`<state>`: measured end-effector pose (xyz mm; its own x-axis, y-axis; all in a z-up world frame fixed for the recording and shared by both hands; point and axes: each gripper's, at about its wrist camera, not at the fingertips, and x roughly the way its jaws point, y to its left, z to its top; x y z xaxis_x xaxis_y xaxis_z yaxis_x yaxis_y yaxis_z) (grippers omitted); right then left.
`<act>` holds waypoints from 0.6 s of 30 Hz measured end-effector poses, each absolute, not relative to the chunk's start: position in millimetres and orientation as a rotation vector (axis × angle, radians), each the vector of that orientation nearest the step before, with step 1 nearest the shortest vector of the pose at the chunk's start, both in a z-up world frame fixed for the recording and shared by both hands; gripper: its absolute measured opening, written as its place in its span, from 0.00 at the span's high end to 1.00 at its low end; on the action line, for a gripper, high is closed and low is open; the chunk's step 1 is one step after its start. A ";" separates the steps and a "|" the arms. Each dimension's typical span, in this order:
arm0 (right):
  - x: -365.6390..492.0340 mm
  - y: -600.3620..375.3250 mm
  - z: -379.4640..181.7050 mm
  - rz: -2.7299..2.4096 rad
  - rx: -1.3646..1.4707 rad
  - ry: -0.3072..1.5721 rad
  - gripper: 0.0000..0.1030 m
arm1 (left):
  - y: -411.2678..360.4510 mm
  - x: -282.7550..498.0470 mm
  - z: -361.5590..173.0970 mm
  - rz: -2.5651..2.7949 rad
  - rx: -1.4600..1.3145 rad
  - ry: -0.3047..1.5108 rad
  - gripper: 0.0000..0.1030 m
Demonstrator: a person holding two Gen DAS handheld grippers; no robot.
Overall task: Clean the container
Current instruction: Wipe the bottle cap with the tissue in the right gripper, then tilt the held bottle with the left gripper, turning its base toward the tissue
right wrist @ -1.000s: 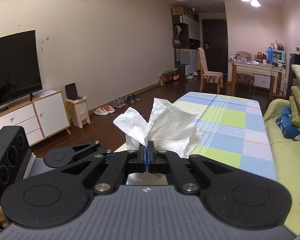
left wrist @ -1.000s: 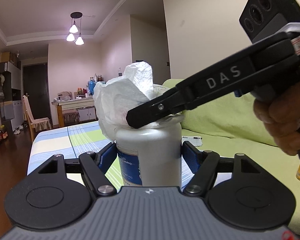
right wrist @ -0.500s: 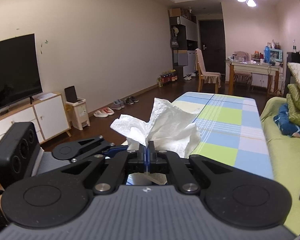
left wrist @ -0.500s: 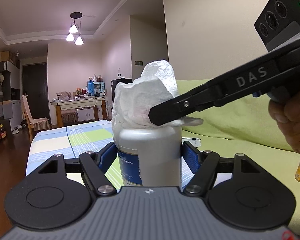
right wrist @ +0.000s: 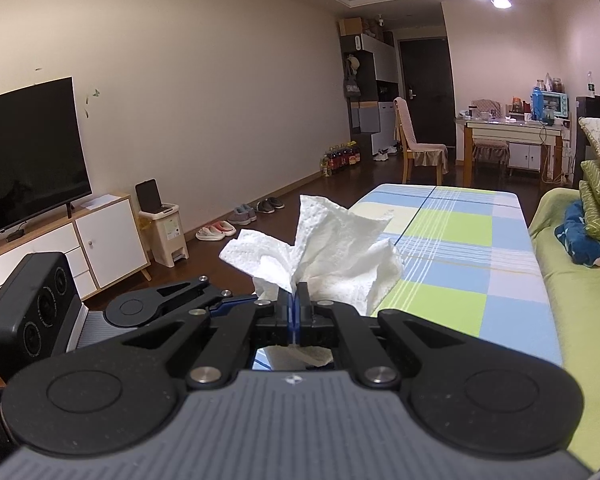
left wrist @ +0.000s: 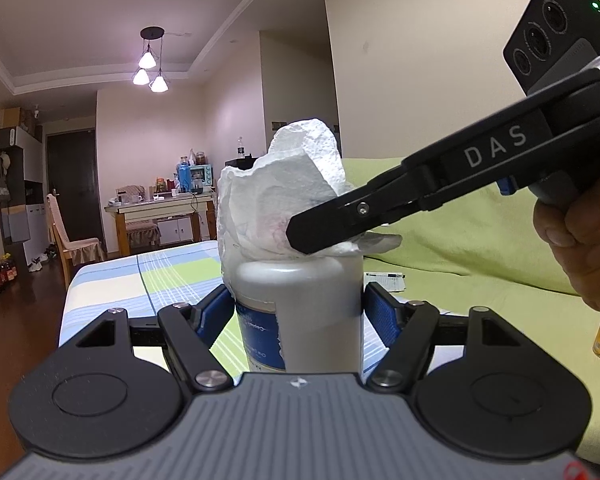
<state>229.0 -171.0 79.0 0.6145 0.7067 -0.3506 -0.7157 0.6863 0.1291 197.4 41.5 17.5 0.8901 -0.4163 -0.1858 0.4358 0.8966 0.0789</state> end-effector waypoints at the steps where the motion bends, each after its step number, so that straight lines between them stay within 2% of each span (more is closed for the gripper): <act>1: 228.0 -171.4 78.9 0.814 -0.024 0.387 1.00 | 40.6 196.1 17.7 -0.444 0.122 0.166 0.31; 11: 216.5 -182.1 81.3 0.785 0.000 0.331 1.00 | 42.1 175.4 16.4 -0.433 0.154 0.164 0.31; 18: 224.0 -184.2 67.4 0.733 -0.033 0.369 1.00 | 43.4 150.4 11.5 -0.421 0.155 0.156 0.31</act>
<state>224.0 -184.2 67.4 0.6815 0.6479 -0.3403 -0.6594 0.7453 0.0983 150.4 43.4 11.5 0.9009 -0.3937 -0.1825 0.4175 0.9011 0.1173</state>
